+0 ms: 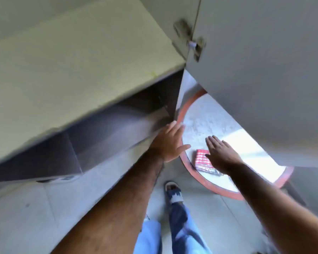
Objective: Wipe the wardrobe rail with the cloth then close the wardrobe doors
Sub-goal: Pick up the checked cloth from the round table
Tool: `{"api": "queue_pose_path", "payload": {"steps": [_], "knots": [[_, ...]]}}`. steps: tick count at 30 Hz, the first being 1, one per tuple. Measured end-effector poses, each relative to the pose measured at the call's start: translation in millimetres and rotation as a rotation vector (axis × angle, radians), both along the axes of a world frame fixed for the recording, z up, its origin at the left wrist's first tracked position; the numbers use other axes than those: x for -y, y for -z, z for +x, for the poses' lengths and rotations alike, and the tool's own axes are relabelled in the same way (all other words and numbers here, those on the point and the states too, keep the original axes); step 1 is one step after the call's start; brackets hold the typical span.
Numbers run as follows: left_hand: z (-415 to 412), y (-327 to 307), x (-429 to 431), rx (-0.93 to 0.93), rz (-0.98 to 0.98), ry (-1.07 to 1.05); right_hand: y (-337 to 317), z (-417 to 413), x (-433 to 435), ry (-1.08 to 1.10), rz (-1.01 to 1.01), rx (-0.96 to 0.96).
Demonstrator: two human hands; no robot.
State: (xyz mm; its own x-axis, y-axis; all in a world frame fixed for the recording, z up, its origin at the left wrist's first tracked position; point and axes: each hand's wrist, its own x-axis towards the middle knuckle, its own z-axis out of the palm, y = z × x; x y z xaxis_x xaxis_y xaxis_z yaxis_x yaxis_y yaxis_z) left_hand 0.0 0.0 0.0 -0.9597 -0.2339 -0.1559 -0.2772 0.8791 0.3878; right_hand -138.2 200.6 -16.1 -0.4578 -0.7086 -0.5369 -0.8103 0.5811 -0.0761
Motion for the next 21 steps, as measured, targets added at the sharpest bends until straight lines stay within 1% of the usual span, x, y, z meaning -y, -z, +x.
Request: {"api": "queue_pose_path", "payload": {"steps": [2,4,6,8,11,14,16,18,19,21], "knots": [[-22,45,-27,0.072,0.078,0.009,35,-16,-22,0.165,0.027,0.046],[-39,82,-55,0.205,0.155,0.029,64,-24,-44,0.260,0.064,0.031],[-59,117,-79,0.268,0.181,0.058,91,-28,-58,0.276,0.106,0.039],[-74,139,-93,0.284,0.149,0.043,109,-29,-63,0.272,0.095,0.046],[-87,149,-105,0.280,0.102,0.001,124,-31,-63,0.334,0.024,0.021],[-92,145,-105,0.300,0.140,-0.019,125,-31,-54,0.392,-0.013,0.022],[-90,138,-98,0.319,0.184,-0.037,116,-31,-44,0.424,-0.023,0.072],[-81,129,-87,0.333,0.206,-0.054,101,-28,-30,0.403,0.001,0.125],[-76,127,-82,0.352,0.169,-0.032,95,-27,-24,0.391,0.010,0.144],[-60,113,-65,0.353,0.185,-0.041,76,-22,-7,0.368,-0.003,0.163]]}}
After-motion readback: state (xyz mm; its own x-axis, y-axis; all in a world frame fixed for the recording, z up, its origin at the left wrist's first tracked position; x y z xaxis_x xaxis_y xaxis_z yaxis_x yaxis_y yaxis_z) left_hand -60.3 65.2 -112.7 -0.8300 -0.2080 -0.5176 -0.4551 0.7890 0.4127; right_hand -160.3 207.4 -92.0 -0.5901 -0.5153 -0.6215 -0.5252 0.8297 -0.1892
